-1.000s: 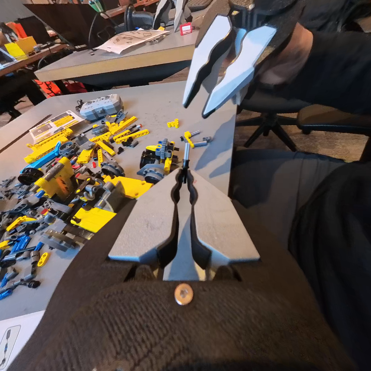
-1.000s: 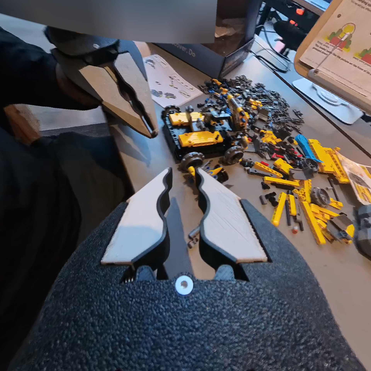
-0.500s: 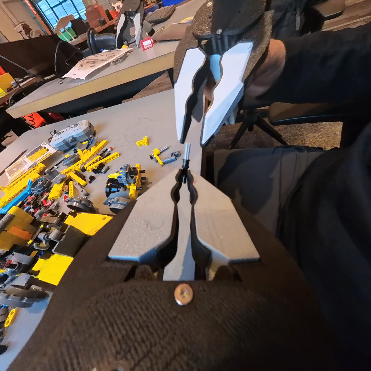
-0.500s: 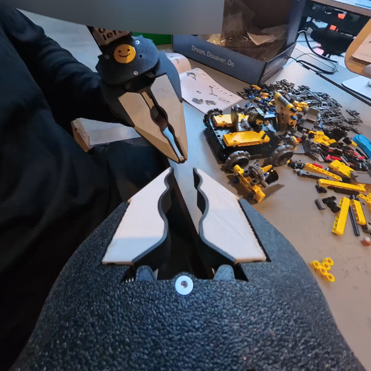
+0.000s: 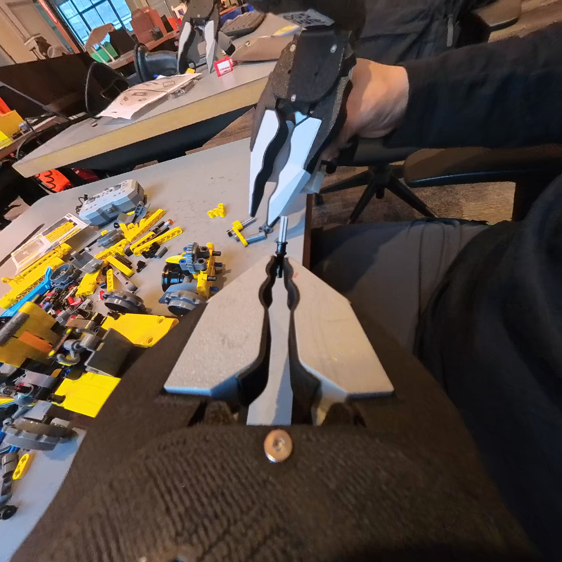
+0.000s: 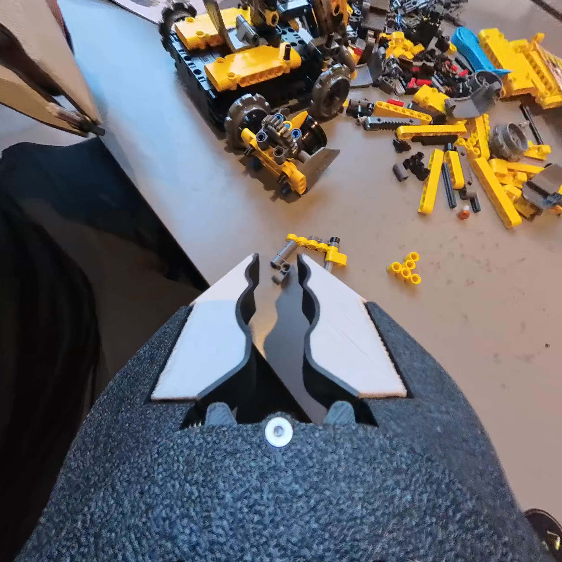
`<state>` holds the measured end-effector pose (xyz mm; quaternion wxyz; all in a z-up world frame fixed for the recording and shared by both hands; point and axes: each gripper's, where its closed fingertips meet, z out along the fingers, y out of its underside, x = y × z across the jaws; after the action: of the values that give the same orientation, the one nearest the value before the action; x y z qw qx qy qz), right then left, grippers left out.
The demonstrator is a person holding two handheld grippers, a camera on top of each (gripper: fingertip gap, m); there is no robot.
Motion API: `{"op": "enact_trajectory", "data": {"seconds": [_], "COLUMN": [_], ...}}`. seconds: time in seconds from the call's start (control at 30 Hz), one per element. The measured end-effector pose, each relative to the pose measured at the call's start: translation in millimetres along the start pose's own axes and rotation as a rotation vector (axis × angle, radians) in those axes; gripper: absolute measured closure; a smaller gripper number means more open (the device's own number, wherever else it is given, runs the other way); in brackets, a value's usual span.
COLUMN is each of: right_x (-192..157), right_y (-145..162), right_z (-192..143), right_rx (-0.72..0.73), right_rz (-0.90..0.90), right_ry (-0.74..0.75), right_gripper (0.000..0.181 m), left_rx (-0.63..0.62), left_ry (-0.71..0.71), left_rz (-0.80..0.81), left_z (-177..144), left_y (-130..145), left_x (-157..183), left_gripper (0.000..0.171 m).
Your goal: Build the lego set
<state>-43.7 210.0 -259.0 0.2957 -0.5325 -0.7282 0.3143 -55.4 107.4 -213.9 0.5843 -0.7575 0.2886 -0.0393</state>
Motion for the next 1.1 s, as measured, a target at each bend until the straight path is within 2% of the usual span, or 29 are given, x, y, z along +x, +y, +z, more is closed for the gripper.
{"op": "enact_trajectory", "data": {"seconds": [0.23, 0.4, 0.83, 1.1], "right_x": [-1, -9, -41, -40], "right_y": [9, 10, -14, -21], "right_z": [14, 17, 40, 28], "right_rx": [-0.060, -0.081, -0.055, 0.005], "right_rz": [-0.015, -0.016, -0.074, -0.058], "right_ry": [-0.034, -0.088, -0.196, -0.201], "right_gripper": [0.157, 0.169, 0.169, 0.163], "left_rx": [-0.005, -0.004, -0.002, -0.009], "left_ry": [-0.007, 0.000, -0.008, -0.009], "left_rz": [-0.013, -0.001, -0.034, -0.037], "left_z": [0, -1, -4, -3], "left_y": [1, 1, 2, 3], "left_x": [-2, 0, -5, -5], "left_gripper": [0.169, 0.169, 0.168, 0.168]}}
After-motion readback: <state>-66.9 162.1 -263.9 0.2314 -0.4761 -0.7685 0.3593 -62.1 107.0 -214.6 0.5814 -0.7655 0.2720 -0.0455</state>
